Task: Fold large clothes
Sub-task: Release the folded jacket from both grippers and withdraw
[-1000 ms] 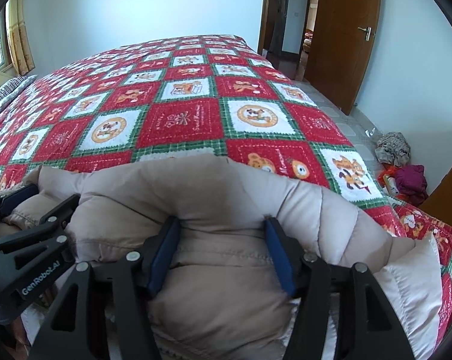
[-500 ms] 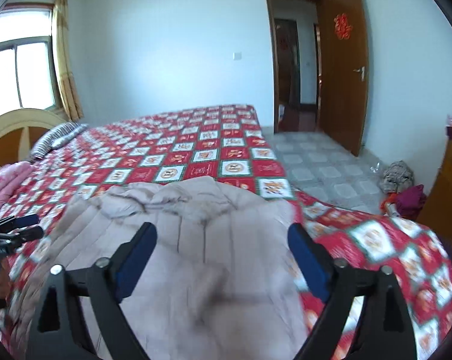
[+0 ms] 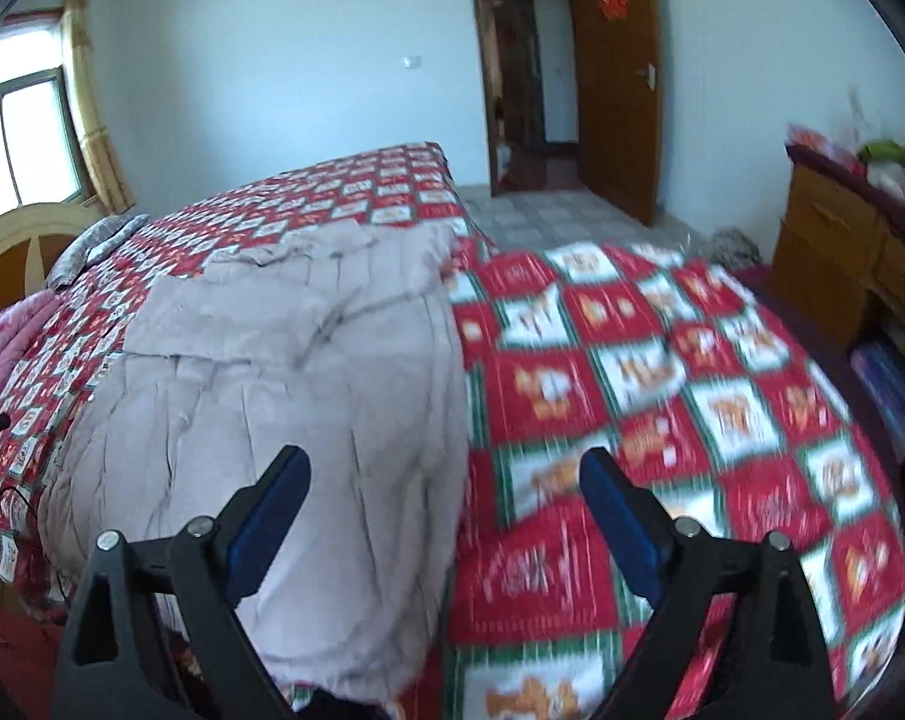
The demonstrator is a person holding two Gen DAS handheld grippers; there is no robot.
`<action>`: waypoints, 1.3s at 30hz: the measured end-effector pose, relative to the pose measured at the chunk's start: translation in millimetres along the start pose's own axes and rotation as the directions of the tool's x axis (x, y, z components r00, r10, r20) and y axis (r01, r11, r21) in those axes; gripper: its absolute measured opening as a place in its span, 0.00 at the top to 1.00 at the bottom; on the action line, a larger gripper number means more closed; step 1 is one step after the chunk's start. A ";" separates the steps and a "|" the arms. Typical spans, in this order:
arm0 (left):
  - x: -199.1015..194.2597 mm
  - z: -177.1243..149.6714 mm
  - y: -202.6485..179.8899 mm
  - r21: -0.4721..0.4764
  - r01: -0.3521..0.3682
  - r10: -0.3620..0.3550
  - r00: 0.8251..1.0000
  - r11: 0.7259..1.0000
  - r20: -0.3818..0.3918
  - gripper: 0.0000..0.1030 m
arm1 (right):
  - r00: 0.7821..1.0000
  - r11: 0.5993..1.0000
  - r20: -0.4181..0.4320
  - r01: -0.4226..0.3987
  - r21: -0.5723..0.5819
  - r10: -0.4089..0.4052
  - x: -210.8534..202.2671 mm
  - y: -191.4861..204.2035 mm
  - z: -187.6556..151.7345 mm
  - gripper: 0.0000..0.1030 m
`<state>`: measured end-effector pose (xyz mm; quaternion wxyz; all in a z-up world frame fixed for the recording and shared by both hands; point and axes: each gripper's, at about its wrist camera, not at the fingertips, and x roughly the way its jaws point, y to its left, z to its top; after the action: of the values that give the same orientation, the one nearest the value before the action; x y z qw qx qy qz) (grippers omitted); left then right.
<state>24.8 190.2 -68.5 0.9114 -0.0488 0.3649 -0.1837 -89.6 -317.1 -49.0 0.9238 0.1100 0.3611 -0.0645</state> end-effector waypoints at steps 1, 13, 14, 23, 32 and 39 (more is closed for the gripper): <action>3.2 -3.1 -1.7 0.000 -0.010 0.010 1.000 1.000 -0.009 0.21 | 1.000 0.999 -0.014 -0.007 0.031 0.007 2.7 -3.6 -5.4 0.09; 40.3 -41.0 -23.3 0.022 -0.294 0.295 0.951 0.955 -0.096 0.21 | 1.000 0.999 -0.015 -0.005 0.034 0.006 5.2 16.6 -27.4 0.09; 40.6 -42.3 -26.3 0.039 -0.317 0.319 0.943 0.948 -0.091 0.21 | 1.000 1.000 -0.011 -0.003 0.021 0.003 4.4 19.0 -27.9 0.09; 14.5 -29.7 -48.1 0.114 -0.328 0.330 0.944 0.938 -0.001 0.21 | 0.999 0.996 0.047 0.021 -0.088 -0.016 -9.8 43.1 -27.1 0.09; -201.0 50.5 49.1 -0.185 -0.232 0.277 0.919 0.955 0.279 0.21 | 0.992 0.996 0.120 -0.025 -0.084 0.035 -28.6 39.8 -20.6 0.09; -341.6 3.9 84.9 -0.270 -0.656 0.709 0.650 0.705 0.272 0.06 | 0.991 0.998 0.124 -0.044 -0.052 0.050 -25.6 30.6 -22.3 0.09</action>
<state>-174.7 395.4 136.4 0.9568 -0.0070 0.1976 0.2130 -116.8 -280.9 -42.7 0.9484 0.0917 0.3010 -0.0405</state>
